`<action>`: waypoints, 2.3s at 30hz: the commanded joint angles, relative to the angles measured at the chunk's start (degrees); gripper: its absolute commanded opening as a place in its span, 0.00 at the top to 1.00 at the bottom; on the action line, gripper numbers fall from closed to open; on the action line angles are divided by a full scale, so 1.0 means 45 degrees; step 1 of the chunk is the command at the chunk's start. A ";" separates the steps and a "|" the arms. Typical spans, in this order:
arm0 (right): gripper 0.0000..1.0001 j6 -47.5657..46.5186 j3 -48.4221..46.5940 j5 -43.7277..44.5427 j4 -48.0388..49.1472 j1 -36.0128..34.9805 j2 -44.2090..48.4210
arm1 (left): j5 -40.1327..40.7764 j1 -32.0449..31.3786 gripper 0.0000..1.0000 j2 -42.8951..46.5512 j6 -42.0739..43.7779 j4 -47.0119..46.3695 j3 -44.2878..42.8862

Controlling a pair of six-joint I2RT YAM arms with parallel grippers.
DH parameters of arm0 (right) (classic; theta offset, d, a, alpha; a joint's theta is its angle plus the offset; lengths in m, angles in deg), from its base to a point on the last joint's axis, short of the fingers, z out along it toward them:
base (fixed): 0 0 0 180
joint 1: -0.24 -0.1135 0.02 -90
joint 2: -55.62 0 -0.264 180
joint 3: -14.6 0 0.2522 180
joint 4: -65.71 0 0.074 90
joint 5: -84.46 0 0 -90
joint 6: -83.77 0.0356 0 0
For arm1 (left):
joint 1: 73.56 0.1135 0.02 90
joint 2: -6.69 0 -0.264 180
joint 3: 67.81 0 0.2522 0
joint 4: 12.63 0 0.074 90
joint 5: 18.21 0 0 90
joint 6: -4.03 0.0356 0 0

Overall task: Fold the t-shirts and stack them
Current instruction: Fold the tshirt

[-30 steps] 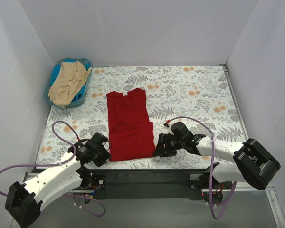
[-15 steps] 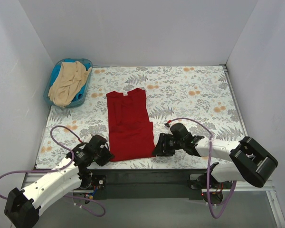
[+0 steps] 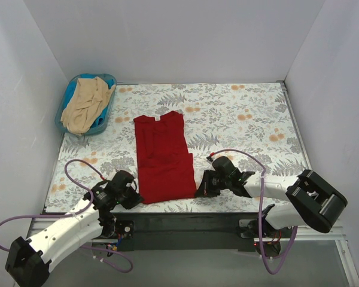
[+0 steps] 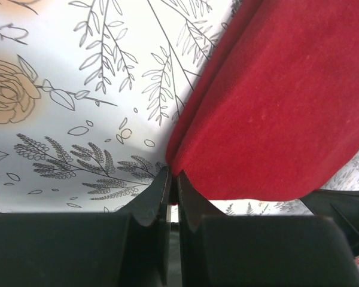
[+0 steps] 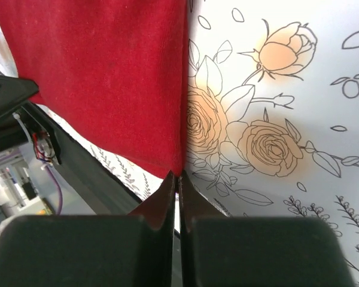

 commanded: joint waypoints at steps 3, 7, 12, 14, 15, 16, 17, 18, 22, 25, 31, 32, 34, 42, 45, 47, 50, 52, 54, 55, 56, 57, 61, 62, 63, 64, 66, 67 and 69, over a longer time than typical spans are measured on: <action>0.99 -0.1389 -0.0165 0.0560 -0.1761 -0.0219 0.0661 | -0.0909 -0.0091 1.00 0.0081 -0.1070 0.0058 -0.0631; 0.99 -0.1332 0.0107 0.0423 -0.2153 -0.0804 0.1249 | -0.1496 -0.0442 1.00 0.0237 -0.1381 0.0545 -0.0652; 0.99 -0.1312 -0.0241 0.0987 -0.3264 -0.1528 0.2321 | -0.0366 -0.0853 1.00 0.0881 -0.1208 0.1930 -0.1762; 0.99 -0.1701 -0.0806 0.1475 -0.3984 -0.1489 0.2558 | 0.0084 -0.0853 1.00 0.0863 -0.1070 0.1992 -0.2660; 0.99 -0.1858 -0.1505 0.1535 -0.4221 -0.1373 0.2539 | 0.0221 -0.0853 1.00 0.0746 -0.0780 0.1740 -0.2915; 0.99 -0.2226 -0.1957 0.1594 -0.4475 -0.1256 0.2481 | 0.0319 -0.0853 1.00 0.0378 -0.0661 0.1622 -0.3130; 0.99 -0.2404 -0.2368 0.1672 -0.5057 -0.1003 0.2364 | 0.0475 -0.0833 1.00 0.0142 -0.0524 0.1427 -0.3596; 0.99 -0.2599 -0.3184 0.1711 -0.5314 -0.0827 0.2131 | 0.0747 -0.0833 1.00 -0.0112 -0.0252 0.1387 -0.3852; 0.99 -0.3595 -0.4771 0.1459 -0.5844 0.0072 0.1545 | 0.1393 -0.0833 1.00 -0.1031 0.0334 0.0958 -0.4849; 0.99 -0.4221 -0.6290 0.1302 -0.6312 0.0541 0.0763 | 0.1920 -0.0600 1.00 -0.1538 0.1171 0.0548 -0.5747; 0.99 -0.4984 -0.8268 0.0717 -0.6547 0.1420 -0.0799 | 0.0344 0.1819 1.00 -0.3257 0.3205 -0.1325 -0.6940; 0.99 -0.5061 -0.8831 0.0619 -0.6586 0.1673 -0.0994 | -0.0318 0.2538 1.00 -0.3491 0.3691 -0.1928 -0.6980; 0.99 -0.5256 -0.9342 0.0560 -0.6606 0.1889 -0.1599 | -0.0733 0.2993 1.00 -0.4327 0.4026 -0.2381 -0.7271; 0.99 -0.5569 -1.2385 -0.0143 -0.6606 0.3178 -0.4236 | -0.1807 0.4263 1.00 -0.7123 0.4555 -0.4569 -0.8639; 0.99 -0.5628 -1.3267 -0.0553 -0.6606 0.3647 -0.5251 | -0.2080 0.4615 1.00 -0.8197 0.4516 -0.5311 -0.9089; 0.99 -0.5629 -1.4205 -0.1000 -0.6684 0.3997 -0.6146 | -0.2140 0.4966 1.00 -0.9112 0.4400 -0.5798 -0.9323; 0.99 -0.5706 -1.5454 -0.1392 -0.6684 0.4349 -0.7396 | -0.2550 0.5455 1.00 -1.0381 0.4165 -0.6676 -0.9655; 0.99 -0.5882 -1.6641 -0.1510 -0.6684 0.4506 -0.8121 | -0.2919 0.5863 1.00 -1.1146 0.3990 -0.7088 -0.9928; 0.99 -0.6018 -1.7602 -0.1900 -0.6684 0.4780 -0.9332 | -0.3175 0.6177 1.00 -1.2448 0.3872 -0.7948 -1.0259; 0.99 -0.6077 -1.8051 -0.2076 -0.6704 0.4877 -0.9761 | -0.3195 0.6275 1.00 -1.2883 0.3814 -0.8066 -1.0687; 0.99 -0.6097 -1.9061 -0.2058 -0.6684 0.4975 -1.0558 | -0.3640 0.6527 1.00 -1.3410 0.3794 -0.8782 -1.0884; 0.99 -0.6136 -1.9535 -0.2096 -0.6684 0.5034 -1.0992 | -0.3741 0.6665 1.00 -1.3918 0.3755 -0.9021 -1.1138; 0.91 -0.6176 -2.1840 -0.2467 -0.6626 0.5268 -1.3121 | -0.4602 0.7115 1.00 -1.6359 0.3833 -1.0430 -1.2289; 0.87 -0.6195 -2.2231 -0.2797 -0.6626 0.5404 -1.3879 | -0.4486 0.7232 1.00 -1.6964 0.3852 -1.0527 -1.2524; 0.85 -0.6176 -2.2950 -0.2897 -0.6626 0.5483 -1.4157 | -0.4407 0.7349 1.00 -1.7144 0.3697 -1.0798 -1.2411; 0.79 -0.6156 -2.3190 -0.2936 -0.6548 0.5542 -1.4392 | -0.4600 0.7563 1.00 -1.7261 0.3619 -1.1323 -1.2216; 0.66 -0.6195 -2.3639 -0.2995 -0.6450 0.5718 -1.4765 | -0.5145 0.7759 1.00 -1.7769 0.3559 -1.1779 -1.2369; 0.62 -0.6176 -2.3680 -0.3015 -0.6179 0.5737 -1.4804 | -0.5206 0.7818 1.00 -1.7906 0.3656 -1.1662 -1.2525; 0.55 -0.6214 -2.3719 -0.3268 -0.5904 0.5757 -1.4824 | -0.5052 0.7917 1.00 -1.7791 0.3734 -1.1718 -1.2431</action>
